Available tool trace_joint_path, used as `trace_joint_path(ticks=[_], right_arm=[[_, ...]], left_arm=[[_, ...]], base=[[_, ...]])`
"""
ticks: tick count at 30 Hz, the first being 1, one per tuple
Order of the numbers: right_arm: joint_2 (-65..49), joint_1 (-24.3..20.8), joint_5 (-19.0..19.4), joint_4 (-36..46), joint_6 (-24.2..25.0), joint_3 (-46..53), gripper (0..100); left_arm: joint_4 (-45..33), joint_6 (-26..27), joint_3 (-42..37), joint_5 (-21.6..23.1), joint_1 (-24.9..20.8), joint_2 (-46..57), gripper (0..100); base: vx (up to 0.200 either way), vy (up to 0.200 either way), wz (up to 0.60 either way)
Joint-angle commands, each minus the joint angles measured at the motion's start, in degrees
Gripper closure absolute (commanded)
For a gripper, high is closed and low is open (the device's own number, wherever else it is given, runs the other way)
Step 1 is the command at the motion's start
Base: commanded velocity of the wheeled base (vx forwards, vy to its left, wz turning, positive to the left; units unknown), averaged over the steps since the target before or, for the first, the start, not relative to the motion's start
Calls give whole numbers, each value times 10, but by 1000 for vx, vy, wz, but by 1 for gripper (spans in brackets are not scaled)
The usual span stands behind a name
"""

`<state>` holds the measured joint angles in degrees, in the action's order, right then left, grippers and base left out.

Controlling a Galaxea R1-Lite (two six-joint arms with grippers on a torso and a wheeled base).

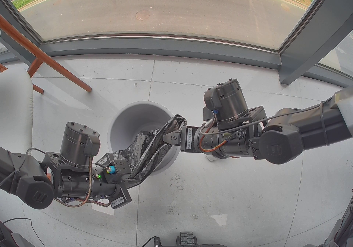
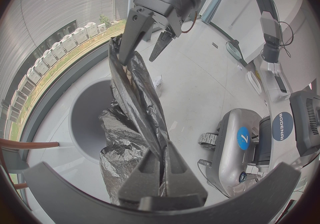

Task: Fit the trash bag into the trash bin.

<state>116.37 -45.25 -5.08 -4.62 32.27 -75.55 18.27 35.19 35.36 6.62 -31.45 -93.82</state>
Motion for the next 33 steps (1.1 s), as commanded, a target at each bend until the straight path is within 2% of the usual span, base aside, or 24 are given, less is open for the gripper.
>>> trace_joint_path(ticks=[1,7,8,12,16,21,26,28,29,33], right_arm=[[3,0,-1,0,-5,1,0],[25,-7,-25,-7,-7,-4,0],[29,-7,-29,-7,-8,-5,100],[30,-6,-30,0,-11,-14,100],[37,0,-31,-6,-12,-23,100],[47,8,-31,-7,-13,-69,100],[67,32,-27,-12,-83,-112,100],[67,33,-27,-12,-85,-112,100],[69,40,-23,-19,-113,-111,100],[76,41,-22,-49,-121,-103,100]], left_arm=[[1,-5,1,0,0,0,100],[1,-7,1,-1,0,0,100],[1,-7,1,-4,0,0,100],[1,-8,2,-9,0,-3,100],[-1,-33,4,-10,1,-5,100],[-3,-40,23,-20,2,-23,100],[-14,-64,66,-30,12,-54,100],[-15,-65,66,-30,12,-55,100],[-17,-75,78,-31,12,-58,100],[-13,-94,78,-61,10,-66,100]], base=[[0,0,0],[0,0,0],[0,0,0],[0,0,0],[0,0,0],[0,0,0],[0,0,0],[0,0,0],[0,0,0],[0,0,0]])
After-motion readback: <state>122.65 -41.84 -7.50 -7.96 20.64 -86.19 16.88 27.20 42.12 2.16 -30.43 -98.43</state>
